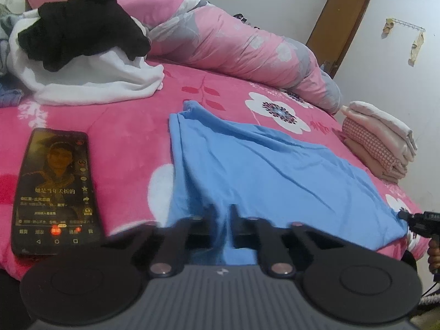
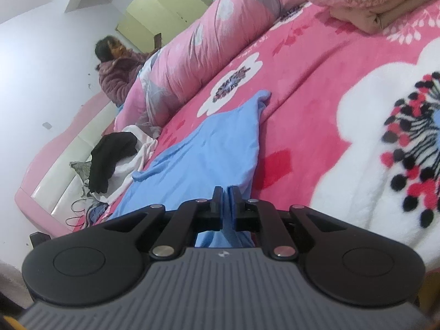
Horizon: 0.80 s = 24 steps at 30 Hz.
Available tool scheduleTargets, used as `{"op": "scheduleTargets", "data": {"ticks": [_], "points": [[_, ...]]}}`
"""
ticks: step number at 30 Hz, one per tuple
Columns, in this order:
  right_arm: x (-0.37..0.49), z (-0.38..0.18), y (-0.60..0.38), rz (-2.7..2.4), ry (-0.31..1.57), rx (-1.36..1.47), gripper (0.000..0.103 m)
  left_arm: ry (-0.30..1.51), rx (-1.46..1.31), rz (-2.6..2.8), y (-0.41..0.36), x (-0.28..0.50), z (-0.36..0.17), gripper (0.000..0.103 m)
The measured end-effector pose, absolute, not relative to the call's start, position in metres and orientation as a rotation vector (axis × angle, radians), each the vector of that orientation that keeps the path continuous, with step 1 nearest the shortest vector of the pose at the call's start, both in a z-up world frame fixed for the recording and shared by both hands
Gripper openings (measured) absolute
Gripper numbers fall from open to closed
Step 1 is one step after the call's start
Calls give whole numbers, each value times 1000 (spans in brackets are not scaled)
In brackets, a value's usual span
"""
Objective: Fold clothes
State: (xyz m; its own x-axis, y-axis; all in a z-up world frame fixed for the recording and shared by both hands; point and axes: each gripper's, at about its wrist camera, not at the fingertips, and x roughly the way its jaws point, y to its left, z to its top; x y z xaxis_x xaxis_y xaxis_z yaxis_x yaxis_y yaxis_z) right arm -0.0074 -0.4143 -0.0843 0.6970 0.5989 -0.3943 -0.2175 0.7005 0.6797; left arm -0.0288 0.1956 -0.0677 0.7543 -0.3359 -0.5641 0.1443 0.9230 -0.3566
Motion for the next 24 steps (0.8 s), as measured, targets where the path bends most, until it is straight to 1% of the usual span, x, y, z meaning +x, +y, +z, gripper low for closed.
{"op": "scheduleTargets", "data": {"ticks": [4,11,12,15,20,24], "points": [[-6,-82,-407,468,655,607,2,656,-394,-276,211,-33,-65,3],[-22,-57,-423,485,530,645,1,627,-576,-293,243,-43,-58,3],[-23,-58,-425,481,539,648,1,630,-592,-292,247,-45,-58,3],[-26,-63,-429,472,574,659,1,655,-613,-283,254,-50,-63,3],[-36,-55,-435,489,530,669,1,653,-595,-277,260,-56,-60,3],[-38,-65,-438,473,564,684,1,682,-564,-278,258,-57,-64,3]]}}
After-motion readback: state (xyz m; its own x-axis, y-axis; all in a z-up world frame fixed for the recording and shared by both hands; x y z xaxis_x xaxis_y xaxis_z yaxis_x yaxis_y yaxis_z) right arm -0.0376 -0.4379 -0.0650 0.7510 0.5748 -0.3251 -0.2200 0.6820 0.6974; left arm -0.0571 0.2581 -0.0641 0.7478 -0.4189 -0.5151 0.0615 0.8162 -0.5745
